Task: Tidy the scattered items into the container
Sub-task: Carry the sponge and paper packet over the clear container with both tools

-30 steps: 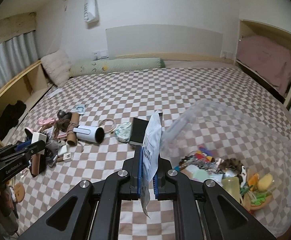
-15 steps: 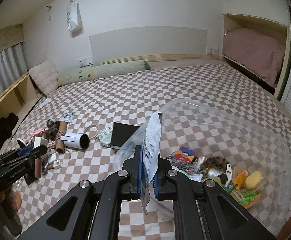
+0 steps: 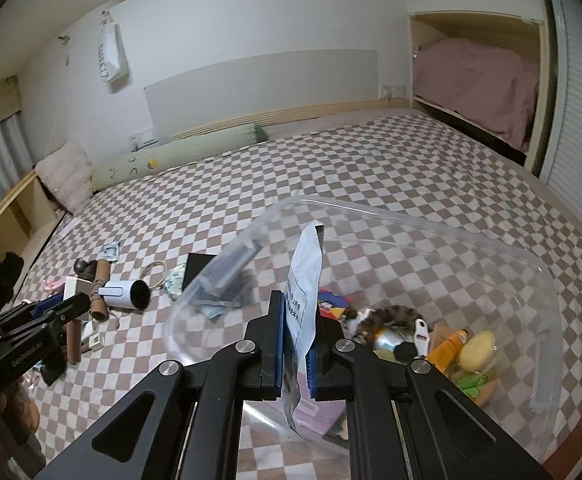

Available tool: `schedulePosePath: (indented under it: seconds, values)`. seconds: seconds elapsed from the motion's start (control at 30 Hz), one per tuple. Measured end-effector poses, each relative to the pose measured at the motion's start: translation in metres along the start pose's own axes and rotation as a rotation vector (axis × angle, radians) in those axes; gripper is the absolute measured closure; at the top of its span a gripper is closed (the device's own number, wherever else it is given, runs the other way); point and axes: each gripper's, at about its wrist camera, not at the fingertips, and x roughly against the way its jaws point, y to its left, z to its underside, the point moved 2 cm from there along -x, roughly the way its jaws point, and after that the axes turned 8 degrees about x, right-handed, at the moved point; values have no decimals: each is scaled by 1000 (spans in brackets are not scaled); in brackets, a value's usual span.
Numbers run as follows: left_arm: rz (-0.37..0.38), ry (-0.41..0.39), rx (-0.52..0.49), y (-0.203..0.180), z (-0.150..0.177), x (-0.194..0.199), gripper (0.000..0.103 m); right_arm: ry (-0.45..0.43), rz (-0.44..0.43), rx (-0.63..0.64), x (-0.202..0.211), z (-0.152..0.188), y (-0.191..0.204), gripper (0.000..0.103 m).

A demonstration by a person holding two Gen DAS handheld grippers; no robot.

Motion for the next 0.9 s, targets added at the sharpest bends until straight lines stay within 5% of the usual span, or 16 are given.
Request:
schedulePosePath:
  seconds: [0.53,0.9]
  values:
    - [73,7,-106,-75,-10,-23,72,36,58,-69,0,11,-55,93]
    - [143,31,-170,-130,-14,-46,72,137,115,-138,-21,27,-95,93]
